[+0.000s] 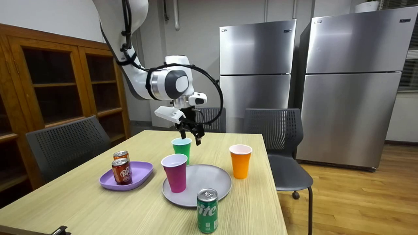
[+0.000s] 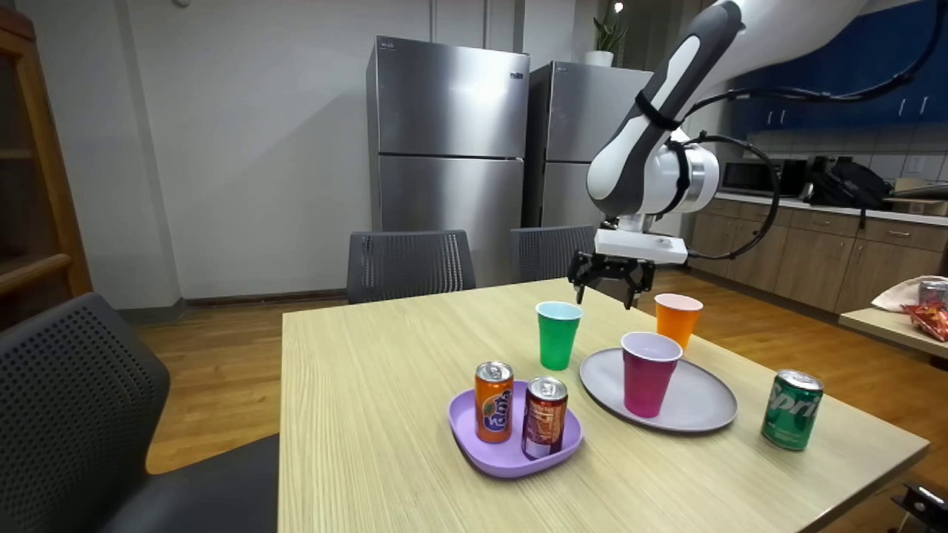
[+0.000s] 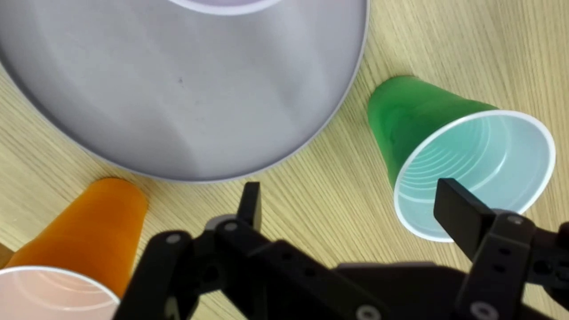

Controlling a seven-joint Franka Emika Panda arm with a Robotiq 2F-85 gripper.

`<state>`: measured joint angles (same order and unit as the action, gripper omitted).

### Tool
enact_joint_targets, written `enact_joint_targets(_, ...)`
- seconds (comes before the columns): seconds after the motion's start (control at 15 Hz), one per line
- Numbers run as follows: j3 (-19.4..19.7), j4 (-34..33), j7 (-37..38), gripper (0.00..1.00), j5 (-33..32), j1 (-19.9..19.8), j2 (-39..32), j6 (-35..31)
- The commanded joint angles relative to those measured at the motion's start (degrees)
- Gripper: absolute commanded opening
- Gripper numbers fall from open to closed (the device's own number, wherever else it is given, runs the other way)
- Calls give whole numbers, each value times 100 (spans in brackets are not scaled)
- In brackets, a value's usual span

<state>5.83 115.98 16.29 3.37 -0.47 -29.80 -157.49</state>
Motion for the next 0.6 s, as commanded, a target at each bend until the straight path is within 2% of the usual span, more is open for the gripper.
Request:
enact_joint_targets(0.0,-55,-384,-80,100,106,-21,-301,179)
enact_joint_targets(0.53,-65,-867,-34,100,82,52,-694,300)
